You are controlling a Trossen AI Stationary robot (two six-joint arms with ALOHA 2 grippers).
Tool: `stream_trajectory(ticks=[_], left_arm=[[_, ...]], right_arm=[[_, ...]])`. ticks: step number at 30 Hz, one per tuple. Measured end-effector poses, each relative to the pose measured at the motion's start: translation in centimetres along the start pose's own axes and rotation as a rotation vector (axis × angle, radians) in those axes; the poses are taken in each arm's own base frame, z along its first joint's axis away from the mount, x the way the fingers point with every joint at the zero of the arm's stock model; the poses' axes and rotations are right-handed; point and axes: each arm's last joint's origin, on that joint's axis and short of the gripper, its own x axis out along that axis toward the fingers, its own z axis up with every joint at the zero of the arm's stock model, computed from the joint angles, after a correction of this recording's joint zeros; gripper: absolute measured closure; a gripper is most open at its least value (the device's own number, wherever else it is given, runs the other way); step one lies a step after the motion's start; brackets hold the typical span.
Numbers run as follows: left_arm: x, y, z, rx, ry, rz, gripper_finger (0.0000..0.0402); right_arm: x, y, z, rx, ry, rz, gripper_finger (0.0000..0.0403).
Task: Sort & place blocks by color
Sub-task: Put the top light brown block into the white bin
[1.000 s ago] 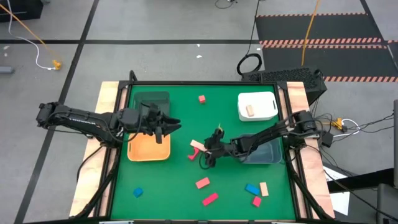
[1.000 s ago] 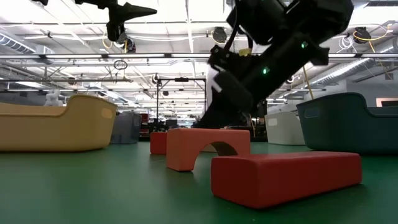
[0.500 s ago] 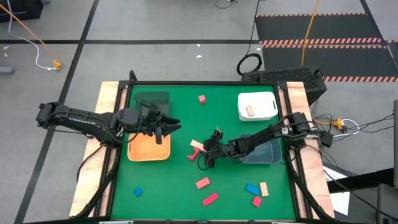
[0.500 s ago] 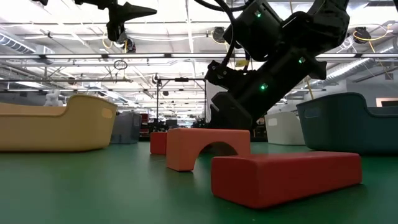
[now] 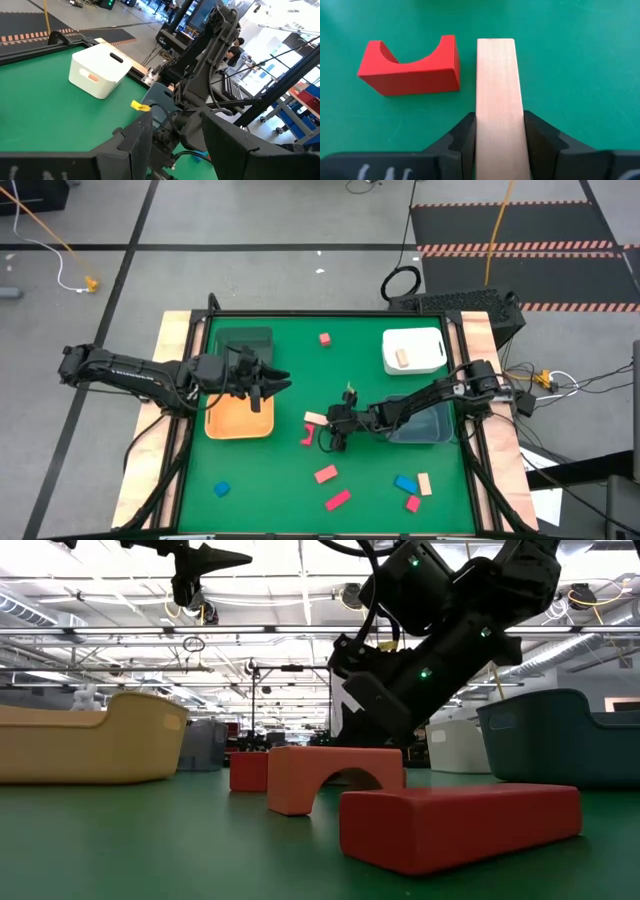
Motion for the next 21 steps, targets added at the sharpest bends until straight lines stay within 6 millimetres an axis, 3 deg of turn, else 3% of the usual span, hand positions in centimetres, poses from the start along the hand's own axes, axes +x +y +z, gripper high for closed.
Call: stream_trajectory(ticks=[4,11,16,21], left_arm=[[0.0,0.0,0.0,0.000,0.000,0.000,0.0229],[0.0,0.1,0.1,0.000,-0.020,0.028,0.0229],[0.0,0.3,0.2,0.008,-0.045,0.060,0.0229],[0.1,0.7,0.6,0.014,-0.065,0.090,0.0229]], right_arm=[[-0.8,-0.4,0.8,-0.014,-0.019,-0.015,0.0284],[-4.3,-2.4,4.6,0.002,-0.162,-0.123,0.0282],[-7.9,-5.6,6.5,0.033,-0.164,-0.310,0.0284],[-11.6,-9.8,6.7,0.146,-0.089,-0.533,0.0283]])
